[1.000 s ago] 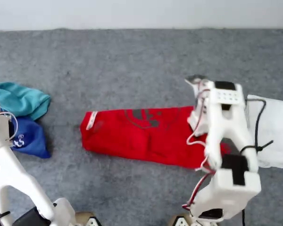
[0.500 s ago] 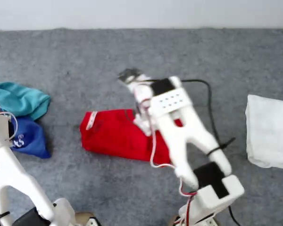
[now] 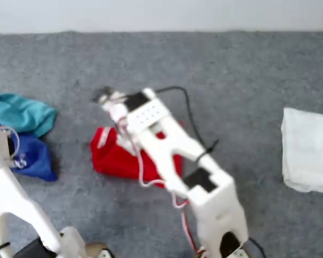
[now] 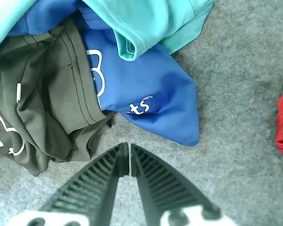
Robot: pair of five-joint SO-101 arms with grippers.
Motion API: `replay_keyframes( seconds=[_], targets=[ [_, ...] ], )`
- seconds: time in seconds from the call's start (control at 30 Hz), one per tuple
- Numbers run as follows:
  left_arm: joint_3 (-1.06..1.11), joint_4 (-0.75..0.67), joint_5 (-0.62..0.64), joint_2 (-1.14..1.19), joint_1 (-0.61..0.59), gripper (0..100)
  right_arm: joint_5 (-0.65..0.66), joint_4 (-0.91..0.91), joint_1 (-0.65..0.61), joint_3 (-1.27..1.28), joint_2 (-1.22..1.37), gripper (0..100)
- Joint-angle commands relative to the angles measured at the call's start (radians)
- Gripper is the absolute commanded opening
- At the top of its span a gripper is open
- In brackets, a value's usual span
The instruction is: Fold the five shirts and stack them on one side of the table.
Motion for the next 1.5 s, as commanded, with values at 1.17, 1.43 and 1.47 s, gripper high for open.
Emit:
replay_keyframes(
  seconds=[1.17,1.43,1.47],
  targets=[
    [-0.007,0.011,0.009,-0.216,-0.012,1,0.227,0.223,-0.097,-0.311,0.196,0.9],
    [-0.007,0.020,0.003,-0.256,-0.163,1,0.137,0.288,-0.151,-0.620,0.127,0.9],
    [-0.007,0.018,0.003,-0.256,-0.183,1,0.135,0.288,-0.114,-0.617,0.117,0.9]
  ],
)
